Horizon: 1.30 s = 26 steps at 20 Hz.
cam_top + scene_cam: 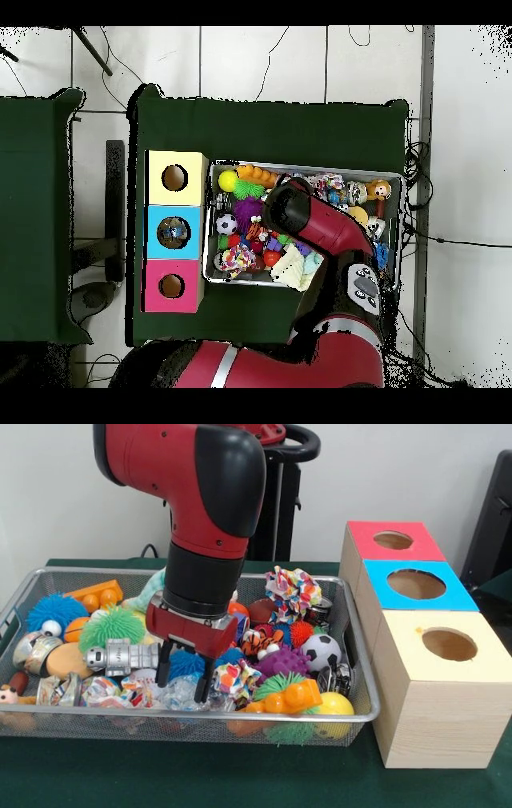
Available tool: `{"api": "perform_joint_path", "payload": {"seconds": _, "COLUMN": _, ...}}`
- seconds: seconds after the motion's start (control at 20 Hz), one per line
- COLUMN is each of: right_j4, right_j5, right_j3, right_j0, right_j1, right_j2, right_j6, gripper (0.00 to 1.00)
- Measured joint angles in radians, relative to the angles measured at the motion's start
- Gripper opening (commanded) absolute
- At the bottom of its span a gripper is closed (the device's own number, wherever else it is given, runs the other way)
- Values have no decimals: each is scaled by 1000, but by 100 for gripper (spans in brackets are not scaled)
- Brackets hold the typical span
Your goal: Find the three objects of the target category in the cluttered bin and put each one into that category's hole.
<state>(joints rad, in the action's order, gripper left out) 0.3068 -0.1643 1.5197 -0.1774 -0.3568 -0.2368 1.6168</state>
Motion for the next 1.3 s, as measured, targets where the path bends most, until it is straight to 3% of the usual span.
{"api": "perform_joint_path", "payload": {"seconds": 1.3, "right_j4": -23, "right_j5": -1, "right_j3": 4, "right_j0": -33, "right_j1": -8, "right_j2": 35, "right_j6": 0, "gripper": 100}}
